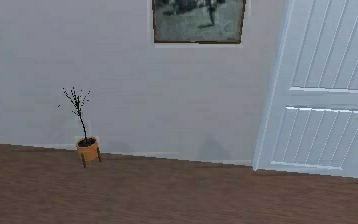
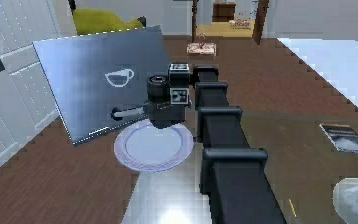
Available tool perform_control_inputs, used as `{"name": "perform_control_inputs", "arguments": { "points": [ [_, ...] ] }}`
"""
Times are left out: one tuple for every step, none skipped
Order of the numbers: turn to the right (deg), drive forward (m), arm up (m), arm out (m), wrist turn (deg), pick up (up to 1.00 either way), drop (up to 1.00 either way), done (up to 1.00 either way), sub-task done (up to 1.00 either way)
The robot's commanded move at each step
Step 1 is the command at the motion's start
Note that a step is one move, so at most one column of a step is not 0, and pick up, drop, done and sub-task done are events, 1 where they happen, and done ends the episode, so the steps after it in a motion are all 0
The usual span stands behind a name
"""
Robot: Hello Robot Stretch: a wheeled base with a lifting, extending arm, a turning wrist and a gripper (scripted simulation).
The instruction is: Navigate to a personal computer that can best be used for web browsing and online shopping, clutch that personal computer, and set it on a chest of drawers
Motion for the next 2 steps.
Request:
{"name": "perform_control_inputs", "arguments": {
  "points": [
    [0.0,0.00,0.00,0.00,-45.0,0.00,0.00,0.00,0.00],
    [0.0,0.00,0.00,0.00,-45.0,0.00,0.00,0.00,0.00]
  ]
}}
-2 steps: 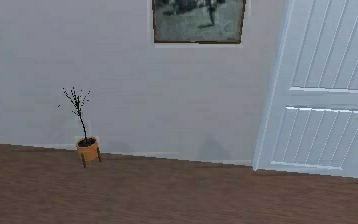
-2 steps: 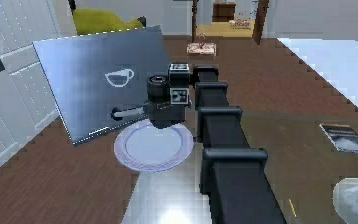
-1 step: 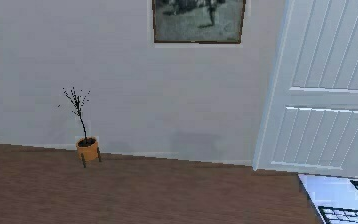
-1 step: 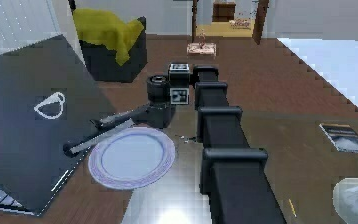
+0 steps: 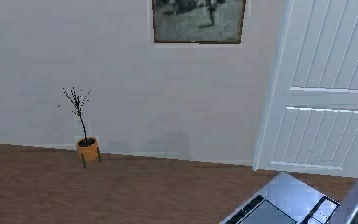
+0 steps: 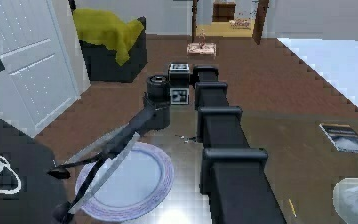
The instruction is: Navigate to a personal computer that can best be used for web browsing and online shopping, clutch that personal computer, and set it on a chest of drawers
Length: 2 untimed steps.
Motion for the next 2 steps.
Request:
{"name": "perform_control_inputs", "arguments": {
  "points": [
    [0.0,0.00,0.00,0.00,-9.0,0.00,0.00,0.00,0.00],
    [0.0,0.00,0.00,-0.22,0.0,0.00,0.00,0.00,0.00]
  ]
}}
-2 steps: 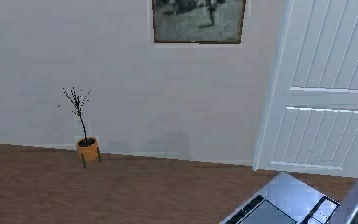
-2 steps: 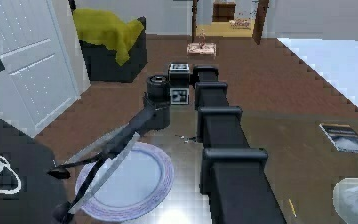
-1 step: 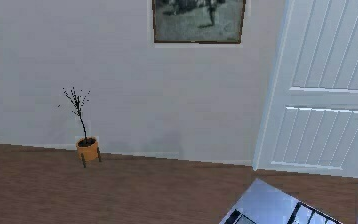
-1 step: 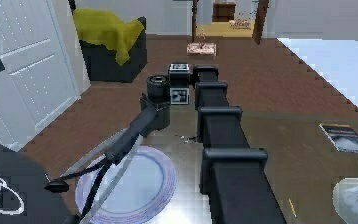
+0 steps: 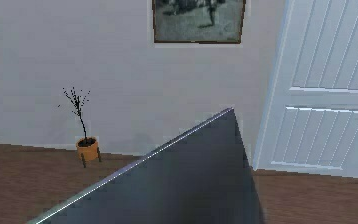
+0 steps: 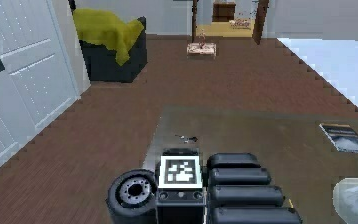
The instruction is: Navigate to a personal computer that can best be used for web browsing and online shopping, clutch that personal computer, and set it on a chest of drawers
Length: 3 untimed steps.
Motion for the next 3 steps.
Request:
{"name": "perform_control_inputs", "arguments": {
  "points": [
    [-45.0,0.00,0.00,0.00,0.0,0.00,0.00,0.00,0.00],
    [-6.0,0.00,0.00,0.00,0.0,0.00,0.00,0.00,0.00],
    [0.0,0.35,0.00,0.00,0.0,0.00,0.00,0.00,0.00]
  ]
}}
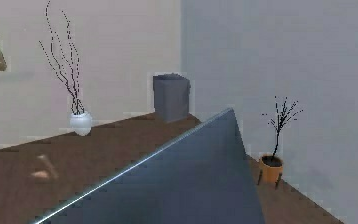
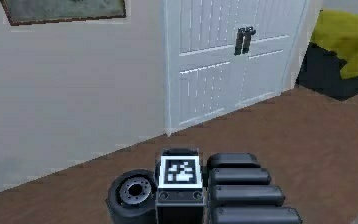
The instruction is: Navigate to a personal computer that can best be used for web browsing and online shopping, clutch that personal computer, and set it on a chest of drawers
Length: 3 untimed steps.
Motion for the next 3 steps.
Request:
{"name": "perform_control_inputs", "arguments": {
  "points": [
    [45.0,0.00,0.00,0.00,0.0,0.00,0.00,0.00,0.00],
    [42.0,0.00,0.00,0.00,0.0,0.00,0.00,0.00,0.00],
    [0.0,0.75,0.00,0.00,0.0,0.00,0.00,0.00,0.00]
  ]
}}
